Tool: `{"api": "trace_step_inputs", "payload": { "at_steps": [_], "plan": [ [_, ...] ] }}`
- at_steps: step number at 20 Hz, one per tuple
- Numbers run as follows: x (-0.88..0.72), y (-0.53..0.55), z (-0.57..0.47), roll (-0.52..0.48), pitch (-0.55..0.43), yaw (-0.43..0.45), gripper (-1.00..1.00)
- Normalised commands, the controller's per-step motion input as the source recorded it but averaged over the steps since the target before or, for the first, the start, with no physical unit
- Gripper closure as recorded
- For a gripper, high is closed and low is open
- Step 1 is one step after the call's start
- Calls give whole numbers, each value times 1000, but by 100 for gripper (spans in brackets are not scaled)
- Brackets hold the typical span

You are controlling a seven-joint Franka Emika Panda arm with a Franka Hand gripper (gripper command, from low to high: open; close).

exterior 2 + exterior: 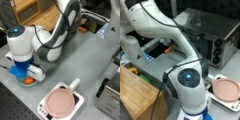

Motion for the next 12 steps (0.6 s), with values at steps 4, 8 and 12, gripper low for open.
{"api": "trace_step_inputs", "payload": {
  "at_steps": [4,8,12],
  "plan": [
    [38,28,-179,177,-120,-62,100],
    [94,-4,-118,165,-122,-70,100],
    [128,-14,-111,154,-111,-75,100]
  ]
}}
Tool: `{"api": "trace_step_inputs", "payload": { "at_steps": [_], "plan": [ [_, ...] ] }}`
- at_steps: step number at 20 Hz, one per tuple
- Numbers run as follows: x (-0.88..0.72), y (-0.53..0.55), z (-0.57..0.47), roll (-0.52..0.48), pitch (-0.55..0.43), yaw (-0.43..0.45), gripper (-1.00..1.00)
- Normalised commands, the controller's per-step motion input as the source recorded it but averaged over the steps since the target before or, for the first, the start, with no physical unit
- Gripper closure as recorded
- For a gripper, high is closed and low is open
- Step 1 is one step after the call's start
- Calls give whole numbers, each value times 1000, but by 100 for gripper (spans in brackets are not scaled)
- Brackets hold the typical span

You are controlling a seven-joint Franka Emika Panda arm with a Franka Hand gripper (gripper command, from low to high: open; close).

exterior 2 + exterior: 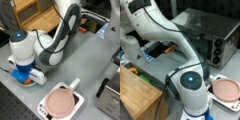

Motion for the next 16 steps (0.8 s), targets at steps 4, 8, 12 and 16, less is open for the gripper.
{"api": "trace_step_inputs", "payload": {
  "at_steps": [4,8,12,16],
  "plan": [
    [133,-25,-87,145,-83,-75,100],
    [87,-69,103,132,-20,-68,100],
    [28,-88,396,114,56,-69,100],
    [7,-46,471,103,111,-72,100]
  ]
}}
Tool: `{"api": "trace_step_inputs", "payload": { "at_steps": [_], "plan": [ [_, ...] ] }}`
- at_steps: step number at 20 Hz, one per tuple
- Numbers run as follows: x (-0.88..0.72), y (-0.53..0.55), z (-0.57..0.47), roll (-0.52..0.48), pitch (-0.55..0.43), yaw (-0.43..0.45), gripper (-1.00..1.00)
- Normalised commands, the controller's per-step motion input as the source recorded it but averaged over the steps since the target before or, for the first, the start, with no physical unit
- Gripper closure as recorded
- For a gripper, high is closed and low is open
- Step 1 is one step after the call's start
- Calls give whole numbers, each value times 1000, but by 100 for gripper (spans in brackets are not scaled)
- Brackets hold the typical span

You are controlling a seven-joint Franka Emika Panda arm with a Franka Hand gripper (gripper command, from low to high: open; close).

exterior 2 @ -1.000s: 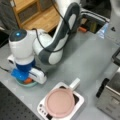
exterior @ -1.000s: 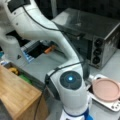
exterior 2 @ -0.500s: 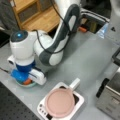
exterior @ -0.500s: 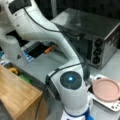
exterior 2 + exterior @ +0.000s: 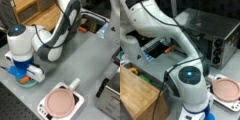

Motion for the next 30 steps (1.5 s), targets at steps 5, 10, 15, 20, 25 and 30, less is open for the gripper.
{"api": "trace_step_inputs", "payload": {
  "at_steps": [5,10,15,20,25,30],
  "plan": [
    [72,55,439,52,136,-90,100],
    [181,267,253,28,120,-101,100],
    [221,491,130,0,127,-69,100],
    [231,571,78,-26,122,-112,100],
    [214,414,76,-23,113,-71,100],
    [230,308,17,-58,66,-56,100]
  ]
}}
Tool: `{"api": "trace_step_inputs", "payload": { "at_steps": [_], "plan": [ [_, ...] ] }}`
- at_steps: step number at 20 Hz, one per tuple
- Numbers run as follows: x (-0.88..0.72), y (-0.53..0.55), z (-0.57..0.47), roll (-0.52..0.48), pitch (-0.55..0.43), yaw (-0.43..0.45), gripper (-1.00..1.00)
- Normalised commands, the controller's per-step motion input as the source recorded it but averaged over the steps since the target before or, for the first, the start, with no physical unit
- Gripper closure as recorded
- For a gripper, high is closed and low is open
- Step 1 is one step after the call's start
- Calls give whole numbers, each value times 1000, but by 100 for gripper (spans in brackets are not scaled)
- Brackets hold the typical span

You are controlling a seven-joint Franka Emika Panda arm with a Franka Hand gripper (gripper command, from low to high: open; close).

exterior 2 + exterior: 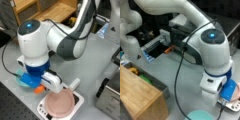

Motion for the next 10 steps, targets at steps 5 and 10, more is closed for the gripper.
{"api": "trace_step_inputs", "payload": {
  "at_steps": [5,10],
  "plan": [
    [227,260,-14,-77,62,-56,100],
    [197,238,-11,-107,58,-29,100]
  ]
}}
